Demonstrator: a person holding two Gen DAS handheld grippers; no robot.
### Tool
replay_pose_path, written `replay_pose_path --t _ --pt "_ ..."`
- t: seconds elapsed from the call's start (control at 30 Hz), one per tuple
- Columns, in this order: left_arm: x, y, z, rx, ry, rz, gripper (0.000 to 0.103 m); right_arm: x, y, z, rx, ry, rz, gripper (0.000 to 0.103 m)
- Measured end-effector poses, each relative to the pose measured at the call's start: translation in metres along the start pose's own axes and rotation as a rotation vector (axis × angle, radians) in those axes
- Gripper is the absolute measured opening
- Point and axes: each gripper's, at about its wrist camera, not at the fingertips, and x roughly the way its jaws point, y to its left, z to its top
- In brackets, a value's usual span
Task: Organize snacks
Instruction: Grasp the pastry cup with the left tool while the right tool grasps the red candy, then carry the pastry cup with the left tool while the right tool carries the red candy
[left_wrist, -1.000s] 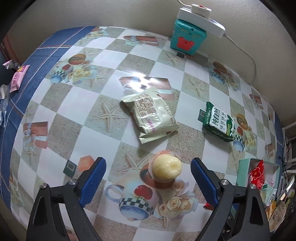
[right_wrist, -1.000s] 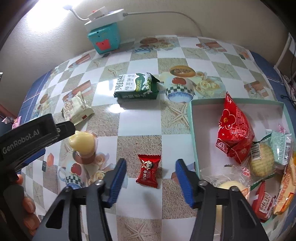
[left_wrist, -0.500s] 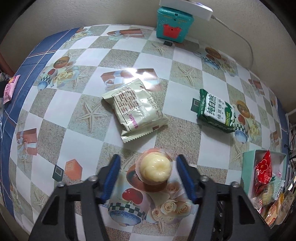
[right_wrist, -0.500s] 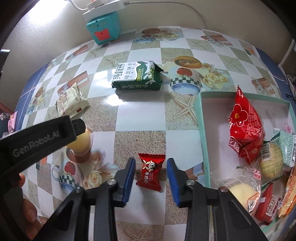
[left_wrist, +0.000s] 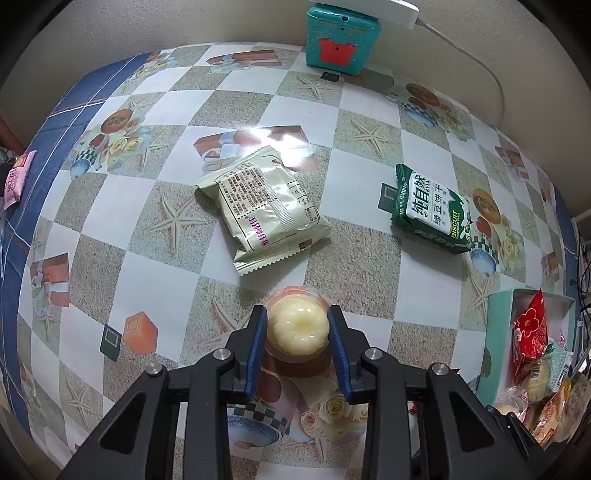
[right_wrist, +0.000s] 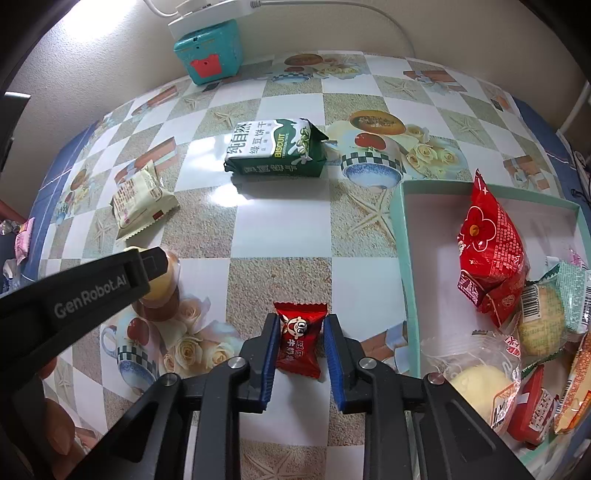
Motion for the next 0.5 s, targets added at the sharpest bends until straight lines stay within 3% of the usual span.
replay_pose_path --t 0.5 --pt "-0.008 0.001 0.001 -0.009 -0.013 -0.016 0.034 -0.013 -0.002 0.002 -0.006 -0.022 0.011 0.023"
